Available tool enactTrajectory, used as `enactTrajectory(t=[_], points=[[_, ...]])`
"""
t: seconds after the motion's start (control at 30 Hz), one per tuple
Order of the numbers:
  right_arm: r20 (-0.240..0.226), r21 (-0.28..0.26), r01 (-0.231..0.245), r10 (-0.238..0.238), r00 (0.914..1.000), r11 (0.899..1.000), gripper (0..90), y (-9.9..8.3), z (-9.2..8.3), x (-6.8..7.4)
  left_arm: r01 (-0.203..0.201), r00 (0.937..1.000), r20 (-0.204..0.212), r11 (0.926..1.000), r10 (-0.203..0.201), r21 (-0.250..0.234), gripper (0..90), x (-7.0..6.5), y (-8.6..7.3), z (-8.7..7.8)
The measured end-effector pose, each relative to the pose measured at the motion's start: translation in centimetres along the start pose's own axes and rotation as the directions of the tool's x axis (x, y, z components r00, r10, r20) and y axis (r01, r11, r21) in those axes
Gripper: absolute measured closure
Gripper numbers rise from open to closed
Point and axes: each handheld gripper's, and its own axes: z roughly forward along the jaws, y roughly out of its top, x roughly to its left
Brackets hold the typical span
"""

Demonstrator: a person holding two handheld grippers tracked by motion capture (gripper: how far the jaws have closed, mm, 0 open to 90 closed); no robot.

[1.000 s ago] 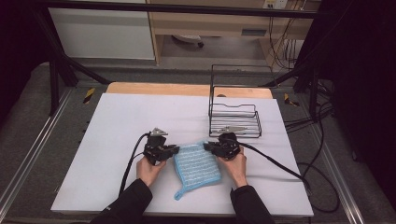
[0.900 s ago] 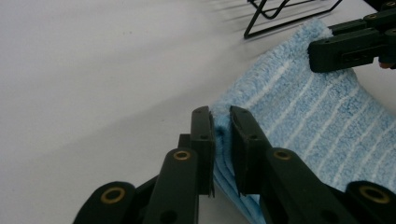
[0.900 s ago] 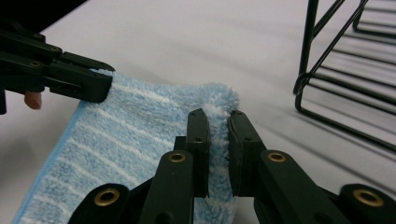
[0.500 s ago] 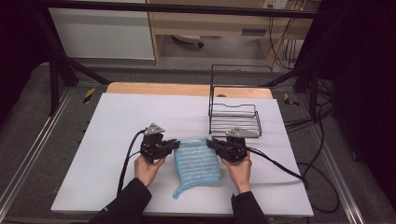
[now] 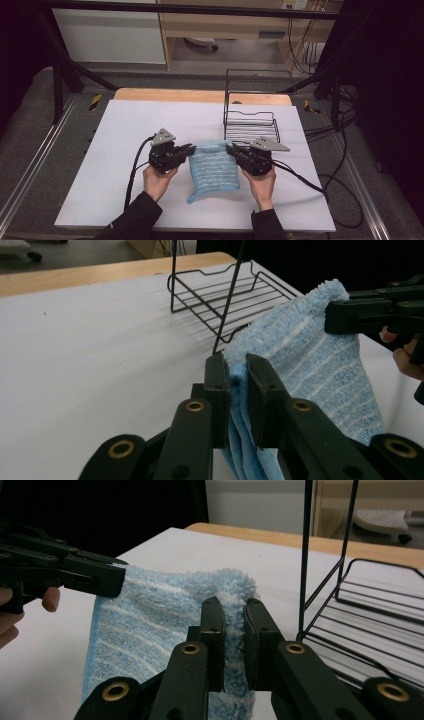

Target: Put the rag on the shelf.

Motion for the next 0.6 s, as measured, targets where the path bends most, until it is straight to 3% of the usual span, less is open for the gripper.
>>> enactTrajectory(t=[0.23,0.6], points=[[0.011,-0.058,0.015,-0.014,0.9998,0.998,81.7,0.9,-1.1,0.4,-0.042,0.9991,-0.006,0.9977,0.042,-0.054,79.9,-1.0,1.4,-1.0],[0.053,-0.14,0.046,-0.039,0.9978,0.989,81.7,2.6,-2.8,0.9,-0.037,0.9987,0.031,0.9915,0.041,-0.124,79.9,-1.7,3.5,-1.5]])
